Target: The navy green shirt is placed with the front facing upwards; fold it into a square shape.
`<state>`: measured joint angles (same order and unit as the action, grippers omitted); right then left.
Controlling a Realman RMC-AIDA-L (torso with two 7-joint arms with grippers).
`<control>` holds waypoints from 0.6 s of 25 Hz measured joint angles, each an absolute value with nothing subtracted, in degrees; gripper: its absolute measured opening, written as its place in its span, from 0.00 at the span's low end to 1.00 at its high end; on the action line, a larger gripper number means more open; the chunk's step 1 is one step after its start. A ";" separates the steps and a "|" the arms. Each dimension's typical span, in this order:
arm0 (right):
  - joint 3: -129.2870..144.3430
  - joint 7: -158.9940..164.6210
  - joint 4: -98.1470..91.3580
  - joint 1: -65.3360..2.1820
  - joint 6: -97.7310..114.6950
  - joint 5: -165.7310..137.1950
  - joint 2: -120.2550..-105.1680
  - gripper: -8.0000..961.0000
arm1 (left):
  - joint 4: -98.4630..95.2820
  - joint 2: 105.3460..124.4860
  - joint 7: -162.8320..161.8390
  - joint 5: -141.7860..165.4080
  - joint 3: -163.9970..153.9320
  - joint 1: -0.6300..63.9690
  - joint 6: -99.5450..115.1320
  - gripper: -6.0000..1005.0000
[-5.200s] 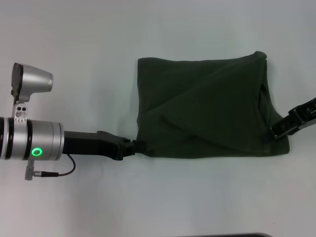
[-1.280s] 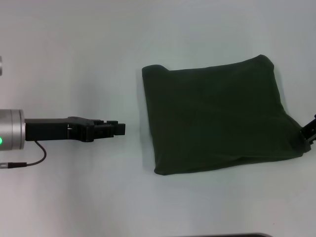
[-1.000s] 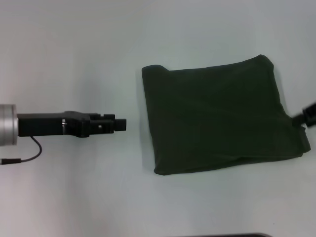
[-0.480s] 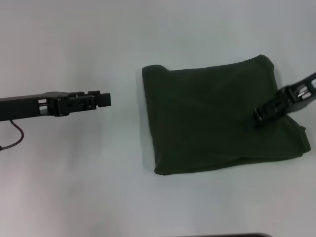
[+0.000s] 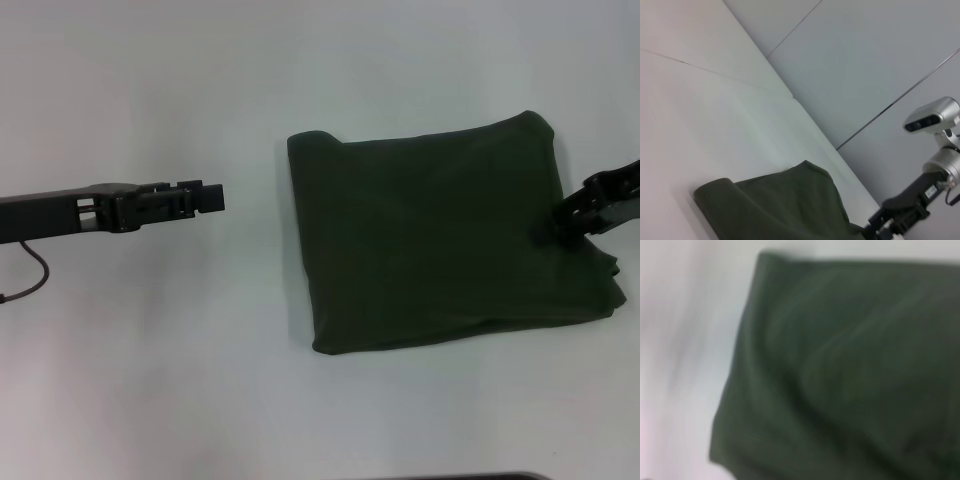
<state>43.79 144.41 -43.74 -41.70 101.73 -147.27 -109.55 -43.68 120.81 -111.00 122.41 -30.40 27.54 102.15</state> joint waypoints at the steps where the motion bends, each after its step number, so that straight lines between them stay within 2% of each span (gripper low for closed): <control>1: 43.65 145.00 -43.92 -41.64 101.11 -147.92 -109.29 0.58 | -43.69 120.83 -111.01 122.39 -30.25 27.53 102.17 0.63; 5: 42.73 146.04 -46.32 -41.57 100.50 -149.01 -108.94 0.58 | -43.70 120.91 -111.01 122.35 -29.55 27.39 102.09 0.63; 15: 40.96 146.55 -49.48 -44.03 98.39 -144.79 -109.52 0.58 | -43.60 121.08 -111.01 122.34 -29.37 27.79 102.25 0.63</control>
